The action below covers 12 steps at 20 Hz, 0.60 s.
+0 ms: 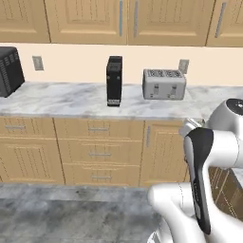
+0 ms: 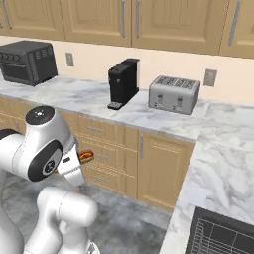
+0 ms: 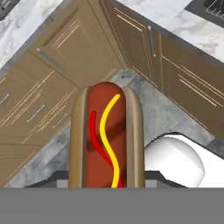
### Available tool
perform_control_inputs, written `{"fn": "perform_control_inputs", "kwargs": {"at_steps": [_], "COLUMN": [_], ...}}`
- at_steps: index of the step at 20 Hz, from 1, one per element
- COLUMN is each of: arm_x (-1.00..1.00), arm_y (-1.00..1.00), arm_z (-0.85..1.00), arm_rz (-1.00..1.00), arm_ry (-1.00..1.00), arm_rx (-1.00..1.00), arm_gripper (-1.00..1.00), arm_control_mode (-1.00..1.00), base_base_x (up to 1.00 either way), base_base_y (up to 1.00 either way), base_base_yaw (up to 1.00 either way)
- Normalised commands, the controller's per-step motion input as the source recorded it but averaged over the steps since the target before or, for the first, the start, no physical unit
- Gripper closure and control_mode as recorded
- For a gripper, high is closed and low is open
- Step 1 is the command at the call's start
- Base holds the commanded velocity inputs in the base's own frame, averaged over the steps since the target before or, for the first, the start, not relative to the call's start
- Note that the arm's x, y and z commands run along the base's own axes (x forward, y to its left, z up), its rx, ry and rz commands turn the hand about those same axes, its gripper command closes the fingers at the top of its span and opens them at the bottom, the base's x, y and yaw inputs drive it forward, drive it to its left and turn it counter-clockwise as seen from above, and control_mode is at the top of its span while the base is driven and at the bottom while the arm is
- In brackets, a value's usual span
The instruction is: Place the cold items (broccoli and cucumber) from the fridge in one tupperware on the dining counter. Place the warm items (kebab skewer and hot dog) in the stove area in another tupperware.
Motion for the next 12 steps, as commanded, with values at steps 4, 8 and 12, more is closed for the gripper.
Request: {"fn": "perform_control_inputs", "kwargs": {"at_steps": [4, 8, 12], "arm_x": [0.00, 0.00, 0.00], "arm_y": [0.00, 0.00, 0.00], "arm_z": [0.00, 0.00, 0.00], "arm_rz": [0.00, 0.00, 0.00], "arm_ry": [0.00, 0.00, 0.00], "arm_rx": [0.00, 0.00, 0.00], "arm_gripper": [1.00, 1.00, 1.00], "arm_control_mode": [1.00, 1.00, 1.00], "base_base_x": [-1.00, -1.00, -1.00], "base_base_y": [0.00, 0.00, 0.00], "base_base_yaw": [-0.32, -0.30, -0.29]}}
